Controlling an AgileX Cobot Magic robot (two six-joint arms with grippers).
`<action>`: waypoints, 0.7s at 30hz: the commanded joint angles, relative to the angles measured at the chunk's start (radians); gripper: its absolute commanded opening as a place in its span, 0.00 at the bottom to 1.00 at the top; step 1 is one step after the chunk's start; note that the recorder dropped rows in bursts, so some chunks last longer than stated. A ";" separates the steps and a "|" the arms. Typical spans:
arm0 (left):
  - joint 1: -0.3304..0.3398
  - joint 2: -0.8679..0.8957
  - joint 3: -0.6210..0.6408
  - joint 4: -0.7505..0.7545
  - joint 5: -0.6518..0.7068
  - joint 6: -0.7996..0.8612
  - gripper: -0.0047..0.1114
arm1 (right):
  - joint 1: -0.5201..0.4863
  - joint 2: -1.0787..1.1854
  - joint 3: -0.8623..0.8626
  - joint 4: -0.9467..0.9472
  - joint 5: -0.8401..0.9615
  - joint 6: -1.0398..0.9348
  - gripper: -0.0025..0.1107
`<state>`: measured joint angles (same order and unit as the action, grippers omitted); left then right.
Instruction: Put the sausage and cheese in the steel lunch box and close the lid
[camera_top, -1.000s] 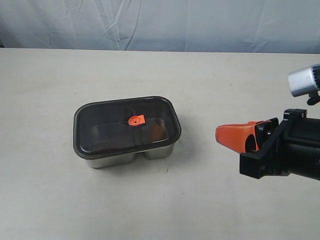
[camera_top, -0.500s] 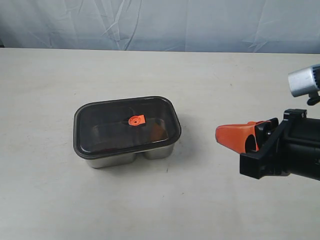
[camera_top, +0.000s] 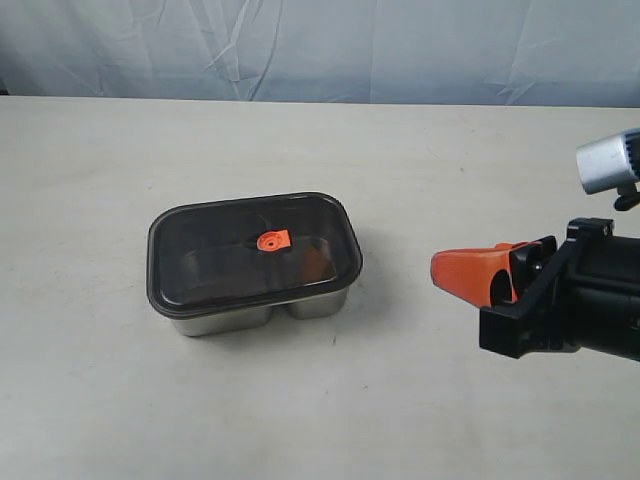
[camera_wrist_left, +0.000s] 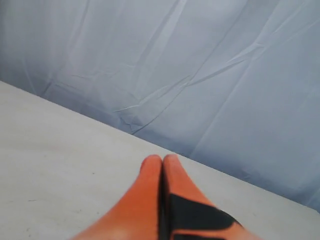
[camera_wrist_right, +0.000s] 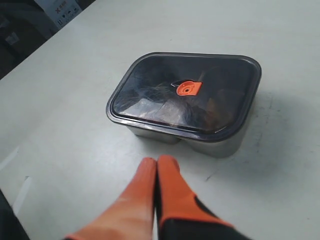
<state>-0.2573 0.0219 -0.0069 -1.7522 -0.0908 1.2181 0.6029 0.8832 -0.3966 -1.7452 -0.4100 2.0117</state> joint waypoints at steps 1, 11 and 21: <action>0.005 -0.022 0.007 0.008 0.063 0.016 0.04 | -0.002 -0.006 0.002 0.001 0.007 -0.003 0.01; 0.005 -0.022 0.007 1.050 0.426 -0.470 0.04 | -0.002 -0.006 0.002 0.001 0.007 -0.003 0.01; 0.006 -0.022 0.007 1.869 0.381 -1.384 0.04 | -0.007 -0.273 0.079 0.001 0.012 0.004 0.01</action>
<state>-0.2573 0.0047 -0.0030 -0.0340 0.2790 -0.0138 0.6029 0.7294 -0.3544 -1.7452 -0.4045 2.0117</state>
